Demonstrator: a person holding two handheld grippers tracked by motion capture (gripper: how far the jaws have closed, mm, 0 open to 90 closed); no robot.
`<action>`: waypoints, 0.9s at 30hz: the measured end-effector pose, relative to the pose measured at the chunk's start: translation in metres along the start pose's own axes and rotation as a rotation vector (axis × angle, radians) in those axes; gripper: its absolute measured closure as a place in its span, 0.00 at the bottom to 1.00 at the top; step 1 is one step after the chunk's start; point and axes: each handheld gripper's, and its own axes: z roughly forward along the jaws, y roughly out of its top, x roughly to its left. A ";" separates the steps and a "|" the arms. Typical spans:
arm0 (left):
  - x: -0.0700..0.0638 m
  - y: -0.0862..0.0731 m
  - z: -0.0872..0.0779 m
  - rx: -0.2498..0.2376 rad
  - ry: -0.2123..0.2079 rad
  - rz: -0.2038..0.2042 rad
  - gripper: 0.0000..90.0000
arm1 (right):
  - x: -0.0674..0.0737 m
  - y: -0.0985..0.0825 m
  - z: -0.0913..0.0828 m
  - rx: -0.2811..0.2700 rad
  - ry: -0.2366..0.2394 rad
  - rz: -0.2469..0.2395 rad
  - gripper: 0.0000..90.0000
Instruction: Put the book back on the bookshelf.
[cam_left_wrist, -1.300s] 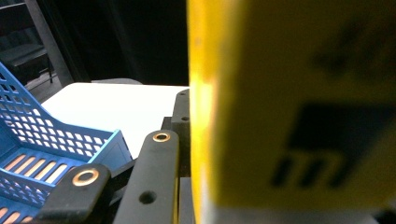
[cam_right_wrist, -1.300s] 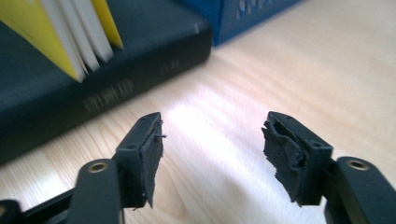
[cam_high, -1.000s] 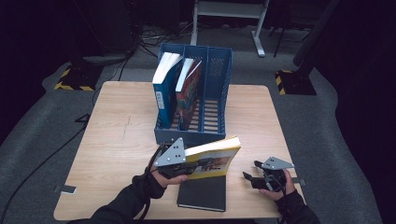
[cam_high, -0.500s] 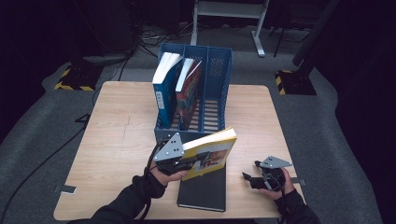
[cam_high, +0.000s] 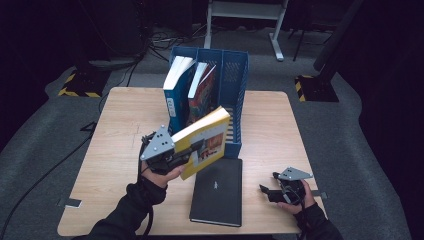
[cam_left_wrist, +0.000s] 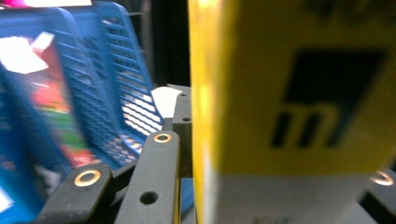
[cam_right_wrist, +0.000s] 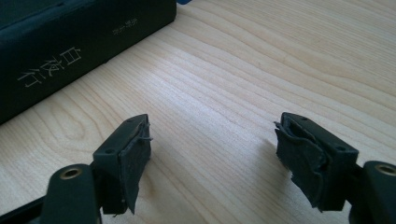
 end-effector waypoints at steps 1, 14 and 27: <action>0.002 0.002 -0.002 -0.006 0.009 -0.007 0.83 | 0.000 0.000 0.000 0.000 0.000 0.000 0.29; 0.020 0.031 0.008 -0.005 0.170 -0.057 0.83 | 0.000 0.000 0.000 0.000 0.000 0.000 0.29; 0.039 0.050 0.054 0.053 0.289 -0.093 0.83 | 0.000 0.000 0.000 0.000 0.000 0.000 0.29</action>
